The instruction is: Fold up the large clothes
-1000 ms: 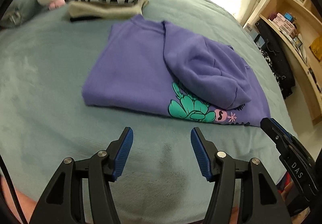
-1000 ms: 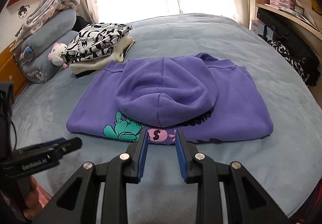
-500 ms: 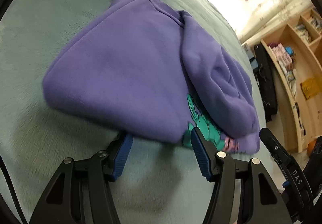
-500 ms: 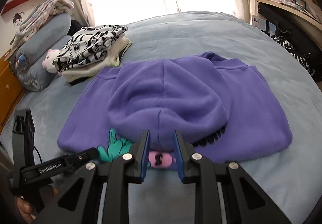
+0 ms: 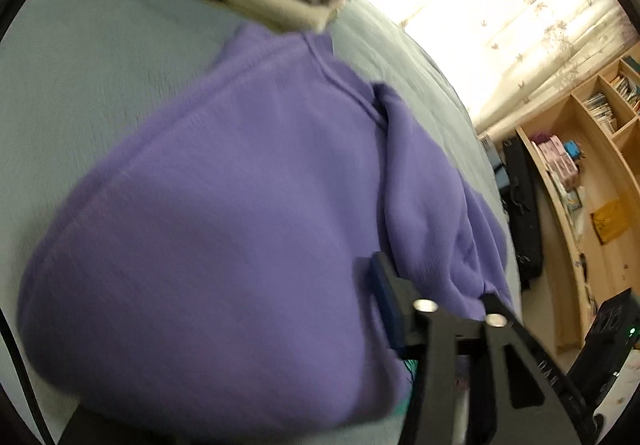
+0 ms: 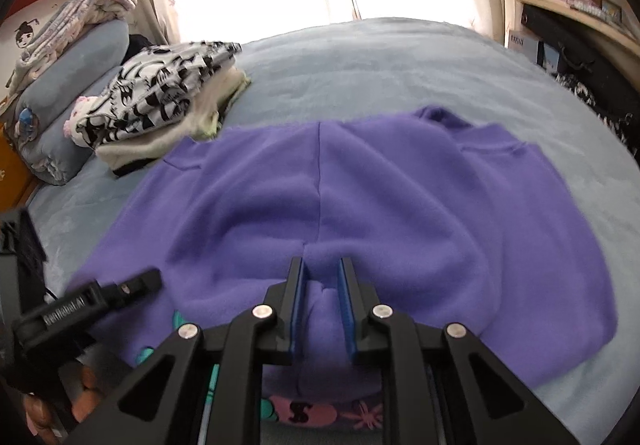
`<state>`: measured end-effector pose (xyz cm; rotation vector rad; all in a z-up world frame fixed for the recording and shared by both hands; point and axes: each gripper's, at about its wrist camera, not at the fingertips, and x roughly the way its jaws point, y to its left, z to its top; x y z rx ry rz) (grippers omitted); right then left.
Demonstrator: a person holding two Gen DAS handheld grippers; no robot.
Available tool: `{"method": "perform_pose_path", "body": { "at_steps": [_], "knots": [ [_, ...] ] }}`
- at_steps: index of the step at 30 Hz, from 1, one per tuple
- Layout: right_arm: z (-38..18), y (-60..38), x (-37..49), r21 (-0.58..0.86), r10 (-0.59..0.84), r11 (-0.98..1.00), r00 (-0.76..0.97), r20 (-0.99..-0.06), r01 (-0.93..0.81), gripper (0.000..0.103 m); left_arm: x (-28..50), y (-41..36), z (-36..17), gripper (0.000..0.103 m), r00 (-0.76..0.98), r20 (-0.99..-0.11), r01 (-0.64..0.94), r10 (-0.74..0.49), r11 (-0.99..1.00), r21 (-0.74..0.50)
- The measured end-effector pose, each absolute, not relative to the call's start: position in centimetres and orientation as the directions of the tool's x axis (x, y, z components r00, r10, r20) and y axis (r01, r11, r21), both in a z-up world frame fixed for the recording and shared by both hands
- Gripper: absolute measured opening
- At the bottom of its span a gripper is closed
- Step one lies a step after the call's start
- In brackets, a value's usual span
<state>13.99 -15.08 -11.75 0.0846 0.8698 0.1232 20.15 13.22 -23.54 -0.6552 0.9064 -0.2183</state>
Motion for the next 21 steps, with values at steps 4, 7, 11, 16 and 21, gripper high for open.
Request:
{"method": "perform_pose_path", "body": {
  "at_steps": [4, 7, 11, 16, 21],
  "knots": [
    [-13.3, -15.3, 14.0, 0.151, 0.163, 0.986, 0.624, -0.764, -0.073, 0.016, 20.2, 12.1, -21.4, 0.021, 0.680, -0.628, -0.023, -0.377, 0.846, -0.533],
    [-13.9, -15.2, 13.6, 0.145, 0.162, 0.986, 0.624, -0.764, -0.078, 0.016, 19.8, 9.8, -19.1, 0.019, 0.736, -0.596, 0.044, -0.322, 0.901, -0.432],
    [-14.5, -15.5, 13.0, 0.172, 0.184, 0.982, 0.613, -0.768, -0.080, 0.016, 19.3, 7.7, -16.1, 0.019, 0.783, -0.537, 0.136, -0.314, 0.929, -0.345],
    [-14.7, -16.6, 13.0, 0.254, 0.242, 0.965, 0.604, -0.760, -0.068, 0.016, 17.9, 4.2, -12.9, 0.019, 0.817, -0.478, 0.252, -0.324, 0.945, -0.210],
    [-14.9, -18.2, 12.9, 0.341, 0.303, 0.939, 0.594, -0.745, -0.052, 0.016, 16.9, 0.4, -10.9, 0.019, 0.820, -0.451, 0.346, -0.354, 0.933, -0.103]
  ]
}}
